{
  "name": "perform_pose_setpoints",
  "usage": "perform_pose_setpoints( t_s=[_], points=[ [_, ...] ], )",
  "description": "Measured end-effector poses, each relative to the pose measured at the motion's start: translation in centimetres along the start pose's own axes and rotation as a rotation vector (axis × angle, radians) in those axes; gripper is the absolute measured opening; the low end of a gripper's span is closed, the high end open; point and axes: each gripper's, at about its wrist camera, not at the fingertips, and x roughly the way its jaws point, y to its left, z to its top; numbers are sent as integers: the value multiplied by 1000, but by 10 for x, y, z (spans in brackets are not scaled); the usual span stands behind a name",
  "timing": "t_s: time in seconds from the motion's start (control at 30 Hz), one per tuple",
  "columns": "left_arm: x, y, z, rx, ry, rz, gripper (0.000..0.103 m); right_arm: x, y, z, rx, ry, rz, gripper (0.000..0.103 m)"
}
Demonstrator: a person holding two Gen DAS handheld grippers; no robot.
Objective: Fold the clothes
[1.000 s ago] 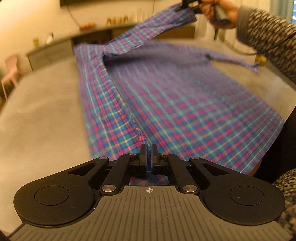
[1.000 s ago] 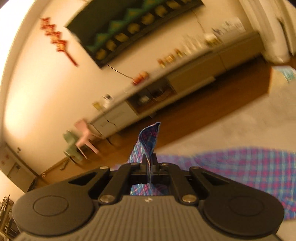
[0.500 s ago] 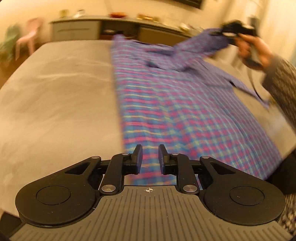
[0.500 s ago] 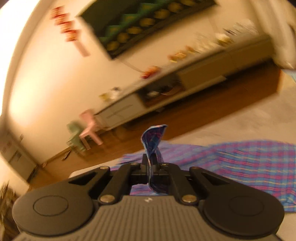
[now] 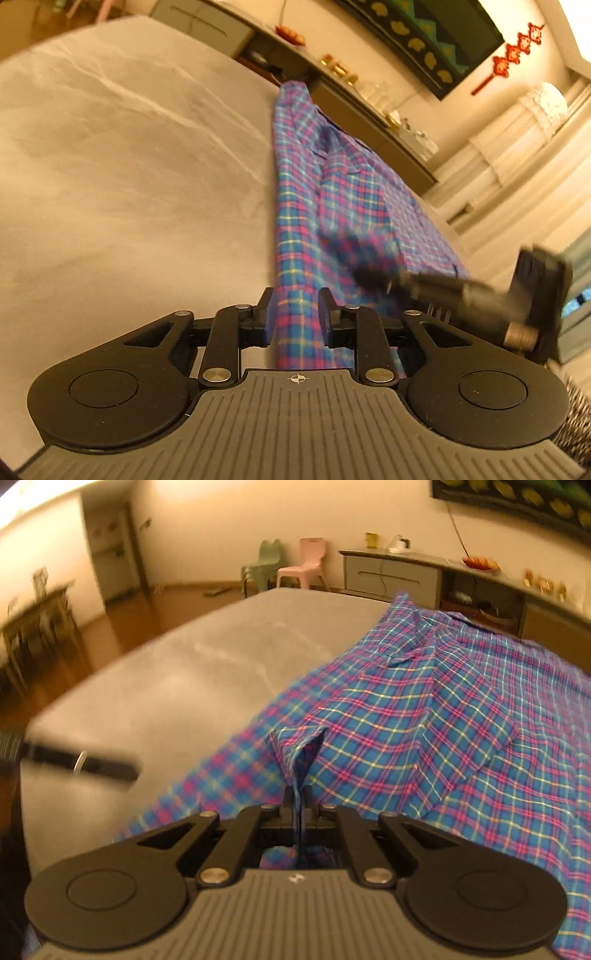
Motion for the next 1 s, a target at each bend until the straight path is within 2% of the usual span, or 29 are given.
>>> perform_pose_setpoints(
  t_s=[0.13,0.2,0.27,0.37,0.43,0.53,0.67,0.77,0.83,1.0],
  points=[
    [37,2,26,-74,7,-93,38,-14,11,2,-76,-44,-44,2],
    [57,-1,43,-120,9,-157,41,-24,14,7,-105,-91,-62,2],
    [75,-4,62,-155,2,-203,50,-34,22,9,-157,-129,-56,2],
    [100,-7,94,-158,22,-259,55,-39,39,1,-251,-146,-45,2],
    [113,-8,116,-121,40,-239,55,-36,48,-9,-302,-140,-48,2],
    [137,-12,151,-72,47,-164,55,-29,52,-22,-315,-113,-47,2],
    [166,-28,184,-12,69,-120,55,-21,54,-27,-335,-85,-38,2],
    [165,-39,179,61,115,-112,56,-17,57,-30,-378,-55,-7,3],
    [153,-40,164,113,137,-83,56,-10,56,-35,-395,-42,-14,4],
    [95,-32,111,157,171,-76,57,-7,49,-28,-381,-50,-9,8]
  ],
)
